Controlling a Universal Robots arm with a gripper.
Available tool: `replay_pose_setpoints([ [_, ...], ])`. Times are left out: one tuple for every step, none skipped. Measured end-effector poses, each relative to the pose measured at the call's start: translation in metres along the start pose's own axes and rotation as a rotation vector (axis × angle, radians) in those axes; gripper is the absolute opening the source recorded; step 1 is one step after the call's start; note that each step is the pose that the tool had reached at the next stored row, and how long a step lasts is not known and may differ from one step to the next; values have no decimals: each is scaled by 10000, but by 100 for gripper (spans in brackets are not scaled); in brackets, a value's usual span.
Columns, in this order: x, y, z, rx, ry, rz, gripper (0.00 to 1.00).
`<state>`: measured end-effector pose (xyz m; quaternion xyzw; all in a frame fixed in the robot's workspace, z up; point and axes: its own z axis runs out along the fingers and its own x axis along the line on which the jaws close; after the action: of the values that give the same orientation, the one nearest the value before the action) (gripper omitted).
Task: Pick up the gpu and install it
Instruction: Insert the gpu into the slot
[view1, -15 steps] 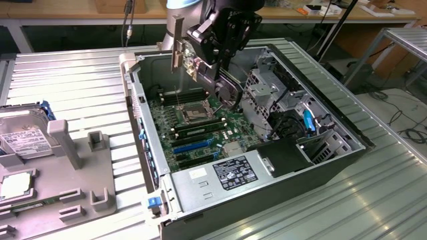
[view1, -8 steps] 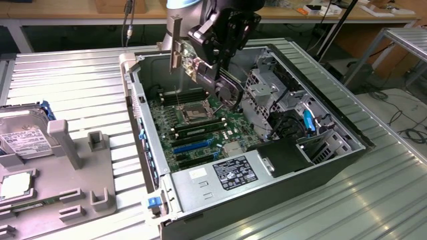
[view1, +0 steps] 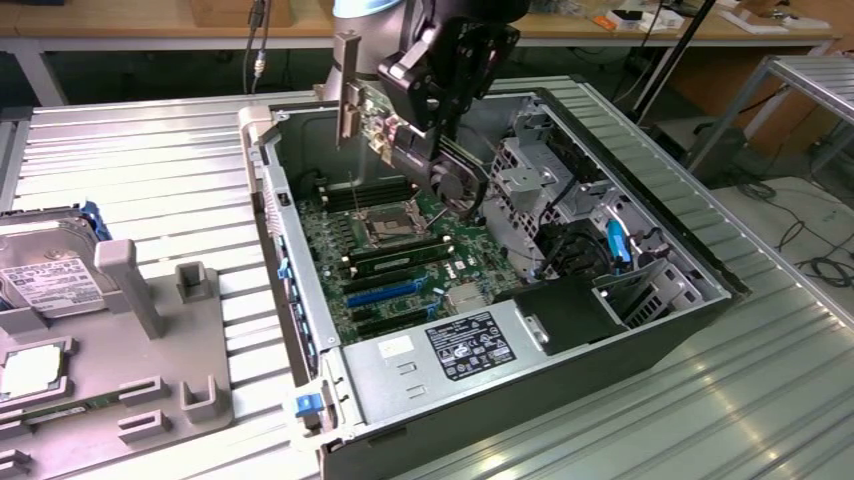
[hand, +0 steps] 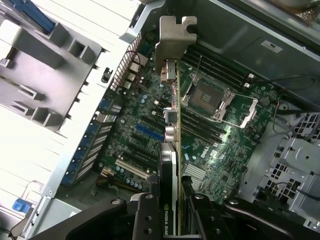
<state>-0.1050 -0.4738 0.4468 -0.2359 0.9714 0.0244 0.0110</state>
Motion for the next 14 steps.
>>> replay_pose_setpoints([
  [0,0,0,-2,2,-50,27],
  [-1,0,0,-6,9,-189,27],
  [-2,-1,0,-9,12,-275,27],
  [-2,-1,0,-11,15,-341,27],
  [-3,-1,0,-13,17,-390,27],
  [-3,-2,0,-14,19,-439,27],
  [-4,-2,0,-16,21,-493,27],
  [-4,-2,0,-17,23,-532,27],
  [-4,-2,0,-19,25,-585,27],
  [-5,-2,0,-21,28,-644,27],
  [-5,-2,0,-22,29,-687,27],
  [-6,-3,0,-24,31,-734,27],
  [-6,-3,0,-25,34,-781,27],
  [-7,-3,0,-29,38,-882,27],
])
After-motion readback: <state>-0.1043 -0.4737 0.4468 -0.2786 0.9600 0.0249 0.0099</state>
